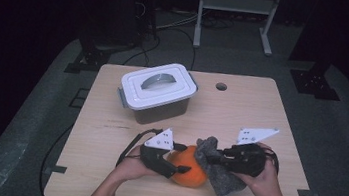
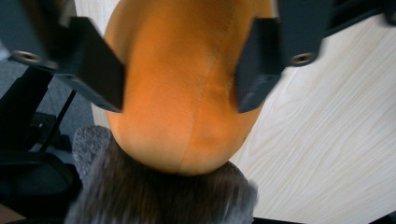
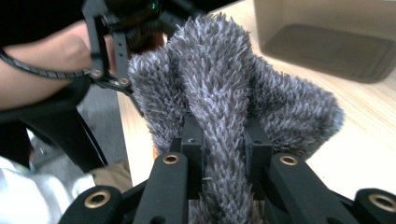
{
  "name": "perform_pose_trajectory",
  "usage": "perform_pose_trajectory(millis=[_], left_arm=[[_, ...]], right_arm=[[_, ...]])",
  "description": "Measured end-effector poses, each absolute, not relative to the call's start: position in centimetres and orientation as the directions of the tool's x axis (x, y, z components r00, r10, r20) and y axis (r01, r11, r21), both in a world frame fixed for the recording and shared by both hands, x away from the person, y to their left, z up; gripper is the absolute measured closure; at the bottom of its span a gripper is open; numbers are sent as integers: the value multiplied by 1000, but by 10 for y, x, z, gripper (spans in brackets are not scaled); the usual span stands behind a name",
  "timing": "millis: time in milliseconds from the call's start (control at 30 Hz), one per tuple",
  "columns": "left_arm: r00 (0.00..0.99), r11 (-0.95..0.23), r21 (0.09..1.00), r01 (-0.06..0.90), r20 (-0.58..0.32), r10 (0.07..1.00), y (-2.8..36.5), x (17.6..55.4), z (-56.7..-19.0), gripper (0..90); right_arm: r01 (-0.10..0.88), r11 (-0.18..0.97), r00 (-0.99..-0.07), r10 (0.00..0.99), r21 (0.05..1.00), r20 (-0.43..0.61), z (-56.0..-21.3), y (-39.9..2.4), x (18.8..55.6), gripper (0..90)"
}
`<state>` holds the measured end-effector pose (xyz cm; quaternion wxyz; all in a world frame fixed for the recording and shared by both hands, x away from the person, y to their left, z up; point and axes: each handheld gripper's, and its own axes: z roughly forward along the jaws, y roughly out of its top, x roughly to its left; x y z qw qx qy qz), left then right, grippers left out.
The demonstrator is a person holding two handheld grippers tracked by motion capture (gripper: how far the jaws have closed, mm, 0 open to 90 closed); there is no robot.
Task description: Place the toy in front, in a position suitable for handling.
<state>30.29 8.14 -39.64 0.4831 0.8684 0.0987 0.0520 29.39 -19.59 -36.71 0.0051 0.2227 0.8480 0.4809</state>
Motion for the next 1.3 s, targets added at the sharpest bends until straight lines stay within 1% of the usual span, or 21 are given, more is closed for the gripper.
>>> perform_pose_trajectory(millis=[67, 133, 233, 267, 300, 367, 400, 433, 467, 500, 533, 567, 600, 700, 767, 800, 867, 967, 1067, 1100, 1300], left_arm=[[976, -528, 838, 136, -23, 216, 81, 306, -400, 89], [977, -541, 822, 177, -81, 195, 79, 312, -413, 58], [978, -537, 822, 192, -113, 177, 78, 315, -419, 68], [979, -530, 827, 186, -114, 166, 78, 315, -420, 116], [981, -536, 829, 158, -69, 182, 78, 311, -415, 266], [977, -545, 826, 142, -28, 213, 77, 308, -405, 355], [977, -545, 826, 142, -28, 213, 77, 308, -405, 376], [964, -558, 821, 120, 38, 263, 78, 303, -395, 385], [964, -558, 821, 120, 38, 263, 78, 303, -395, 389], [936, -599, 795, 100, 129, 327, 78, 300, -387, 389], [936, -599, 795, 100, 129, 327, 78, 300, -387, 389], [916, -624, 775, 99, 175, 362, 78, 299, -387, 389], [916, -624, 775, 99, 175, 362, 78, 299, -387, 389], [927, -640, 760, 116, 148, 344, 73, 300, -395, 381], [946, -644, 755, 125, 105, 306, 69, 300, -399, 314], [946, -644, 755, 125, 105, 306, 69, 300, -399, 298], [960, -633, 763, 131, 63, 274, 71, 301, -399, 281], [979, -589, 791, 167, -60, 197, 77, 304, -399, 283], [983, -590, 791, 162, -77, 166, 75, 304, -400, 296], [988, -605, 783, 147, -81, 135, 72, 301, -401, 297], [991, -621, 773, 125, -75, 106, 69, 297, -400, 307]], right_arm=[[380, 457, -901, 380, 804, 210, -375, -193, 295, 746], [400, 438, -896, 370, 805, 244, -384, -198, 295, 747], [411, 436, -891, 380, 801, 250, -387, -204, 295, 747], [417, 436, -886, 390, 797, 251, -388, -207, 296, 746], [430, 431, -879, 400, 793, 259, -389, -212, 297, 746], [436, 419, -873, 411, 797, 262, -387, -215, 298, 746], [437, 406, -871, 415, 803, 264, -384, -215, 298, 747], [430, 401, -872, 417, 809, 256, -381, -216, 299, 748], [430, 401, -872, 417, 809, 256, -381, -216, 299, 748], [417, 377, -873, 418, 827, 249, -373, -215, 301, 749], [415, 362, -875, 409, 835, 257, -371, -213, 301, 750], [412, 355, -877, 404, 839, 260, -369, -210, 302, 749], [406, 354, -880, 399, 842, 257, -367, -207, 304, 749], [406, 363, -881, 401, 839, 253, -367, -201, 307, 749], [423, 386, -875, 410, 819, 259, -377, -192, 315, 748], [423, 386, -875, 410, 819, 259, -377, -192, 315, 748], [460, 420, -861, 425, 782, 278, -393, -192, 321, 748], [483, 415, -854, 416, 771, 311, -402, -200, 319, 747], [497, 411, -849, 412, 764, 330, -408, -206, 316, 746], [502, 416, -847, 413, 758, 334, -412, -210, 313, 745], [511, 380, -835, 434, 771, 339, -410, -221, 308, 742]])
